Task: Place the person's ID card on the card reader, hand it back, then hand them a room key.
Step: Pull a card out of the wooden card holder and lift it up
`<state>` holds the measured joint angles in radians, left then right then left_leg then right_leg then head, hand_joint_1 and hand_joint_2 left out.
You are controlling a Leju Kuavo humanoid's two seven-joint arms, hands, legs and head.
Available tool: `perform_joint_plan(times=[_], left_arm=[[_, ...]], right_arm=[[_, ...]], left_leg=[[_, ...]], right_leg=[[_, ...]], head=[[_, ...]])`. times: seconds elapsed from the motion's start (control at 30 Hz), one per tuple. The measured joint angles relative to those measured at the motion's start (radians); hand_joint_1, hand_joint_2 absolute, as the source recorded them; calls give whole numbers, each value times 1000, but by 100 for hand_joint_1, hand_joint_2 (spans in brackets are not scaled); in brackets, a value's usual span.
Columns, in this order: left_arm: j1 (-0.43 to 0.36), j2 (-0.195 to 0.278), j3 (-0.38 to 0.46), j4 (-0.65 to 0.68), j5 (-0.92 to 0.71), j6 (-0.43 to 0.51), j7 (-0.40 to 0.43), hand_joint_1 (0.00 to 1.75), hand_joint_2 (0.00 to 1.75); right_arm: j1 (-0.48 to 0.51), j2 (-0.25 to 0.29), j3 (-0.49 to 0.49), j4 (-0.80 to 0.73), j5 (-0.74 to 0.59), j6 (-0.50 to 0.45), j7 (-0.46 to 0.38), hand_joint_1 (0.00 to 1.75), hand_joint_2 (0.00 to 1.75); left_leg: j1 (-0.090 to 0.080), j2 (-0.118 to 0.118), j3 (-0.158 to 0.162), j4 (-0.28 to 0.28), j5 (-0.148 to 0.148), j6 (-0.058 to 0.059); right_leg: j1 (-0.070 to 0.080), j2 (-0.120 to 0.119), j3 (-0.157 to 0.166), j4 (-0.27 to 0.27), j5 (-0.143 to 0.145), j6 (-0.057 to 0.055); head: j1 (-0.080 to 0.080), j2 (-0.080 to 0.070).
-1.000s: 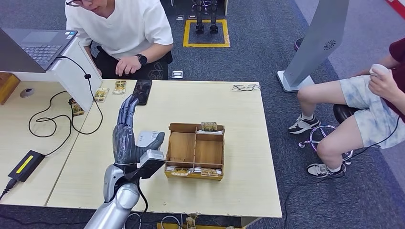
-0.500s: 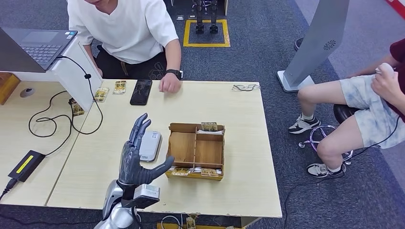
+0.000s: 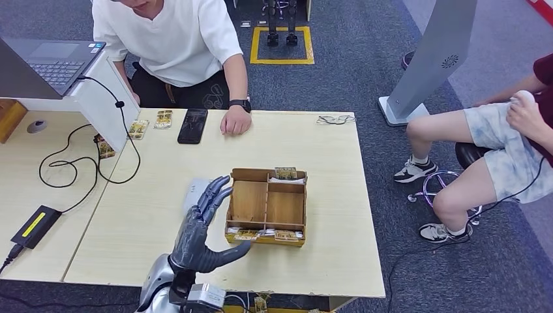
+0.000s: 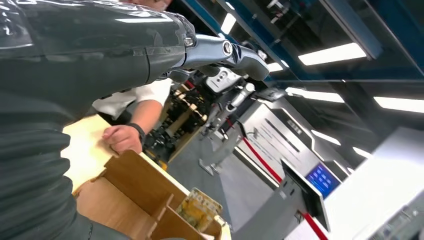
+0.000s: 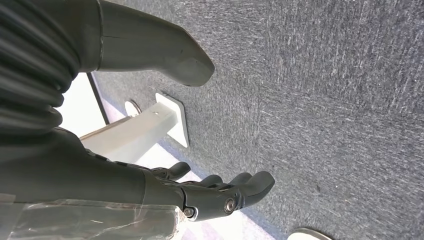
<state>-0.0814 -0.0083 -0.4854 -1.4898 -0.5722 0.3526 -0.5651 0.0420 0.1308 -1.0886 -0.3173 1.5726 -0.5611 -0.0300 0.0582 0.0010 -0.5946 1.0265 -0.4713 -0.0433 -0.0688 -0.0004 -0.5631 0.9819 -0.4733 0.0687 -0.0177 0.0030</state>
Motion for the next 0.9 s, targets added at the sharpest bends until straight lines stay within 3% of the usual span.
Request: perform_joint_plan(times=[0.23, 0.7, 0.9], left_arm=[[8, 26, -65, -1, -226, 57, 43, 0, 175], [9, 50, -137, 54, -364, 106, 126, 0, 175], [6, 49, -141, 75, -459, 139, 229, 0, 175]], right_arm=[[0, -7, 11, 0, 0, 0, -2, 0, 175], [0, -11, 21, 0, 0, -1, 4, 0, 175], [0, -12, 22, 0, 0, -2, 8, 0, 175]], left_leg=[[0, 0, 0, 0, 0, 0], [0, 0, 0, 0, 0, 0], [0, 0, 0, 0, 0, 0]], right_leg=[[0, 0, 0, 0, 0, 0], [0, 0, 0, 0, 0, 0], [0, 0, 0, 0, 0, 0]], head=[[0, 0], [0, 0], [0, 0]])
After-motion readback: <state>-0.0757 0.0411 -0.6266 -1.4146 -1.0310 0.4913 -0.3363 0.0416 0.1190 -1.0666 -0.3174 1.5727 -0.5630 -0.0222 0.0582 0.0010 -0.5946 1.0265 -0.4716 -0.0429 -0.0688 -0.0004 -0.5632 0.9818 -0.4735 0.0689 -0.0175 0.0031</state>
